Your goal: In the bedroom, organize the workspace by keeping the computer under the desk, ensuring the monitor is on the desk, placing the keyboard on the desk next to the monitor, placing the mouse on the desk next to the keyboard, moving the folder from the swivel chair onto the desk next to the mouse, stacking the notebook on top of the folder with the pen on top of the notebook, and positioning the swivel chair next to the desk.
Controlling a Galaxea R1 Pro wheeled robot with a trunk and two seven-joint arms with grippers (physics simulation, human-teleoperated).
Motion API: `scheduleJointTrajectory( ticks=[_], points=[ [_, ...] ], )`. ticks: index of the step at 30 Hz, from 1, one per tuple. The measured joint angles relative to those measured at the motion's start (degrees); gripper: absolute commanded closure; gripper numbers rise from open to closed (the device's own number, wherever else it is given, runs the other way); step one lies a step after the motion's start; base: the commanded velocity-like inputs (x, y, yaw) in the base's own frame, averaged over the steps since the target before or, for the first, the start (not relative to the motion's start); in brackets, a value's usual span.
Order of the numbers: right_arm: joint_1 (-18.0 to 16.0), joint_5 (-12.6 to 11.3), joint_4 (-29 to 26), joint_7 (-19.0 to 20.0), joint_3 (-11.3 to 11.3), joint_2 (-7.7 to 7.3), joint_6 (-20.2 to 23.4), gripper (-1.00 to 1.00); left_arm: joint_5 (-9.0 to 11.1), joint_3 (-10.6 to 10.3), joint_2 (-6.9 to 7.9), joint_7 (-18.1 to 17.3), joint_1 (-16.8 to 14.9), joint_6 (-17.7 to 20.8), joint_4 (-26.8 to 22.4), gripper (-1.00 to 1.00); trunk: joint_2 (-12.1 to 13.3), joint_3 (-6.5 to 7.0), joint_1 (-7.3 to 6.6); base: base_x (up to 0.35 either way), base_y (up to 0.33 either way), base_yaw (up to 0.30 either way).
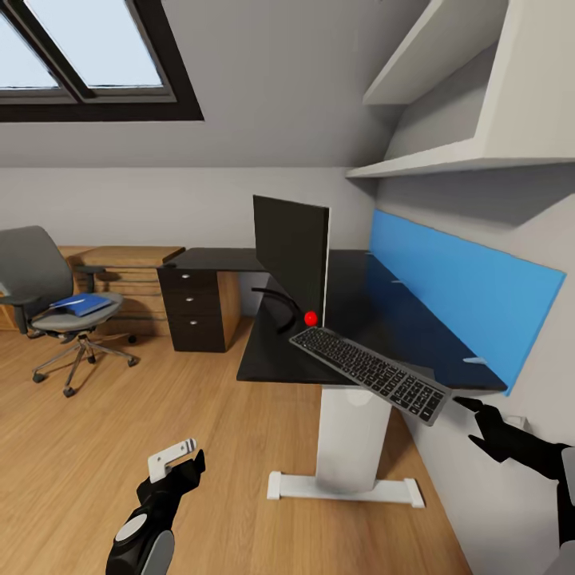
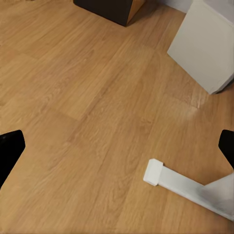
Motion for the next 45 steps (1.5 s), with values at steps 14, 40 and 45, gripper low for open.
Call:
scheduleJointTrajectory(
  ticks=[14,40,45],
  points=[
    [-0.02,0.12,0.00,0.04,0.07,0.13,-0.03,-1.00,0.07,0.00,0.03,-0.06,0.01,0.00,0.01,-1.00,4.43,1.98,-2.42,0.000,0.000,0.000],
    [-0.01,0.21,0.09,0.12,5.26,1.78,-0.11,-1.00,0.09,0.00,0.06,-0.07,0.00,0.00,0.09,-1.00,4.43,1.98,-2.42,0.000,0.000,0.000],
    [0.00,0.20,0.09,0.12,7.10,1.85,-0.11,-1.00,0.09,0.00,0.06,-0.07,0.01,0.00,0.16,-1.00,4.43,1.98,-2.42,0.000,0.000,0.000]
  ],
)
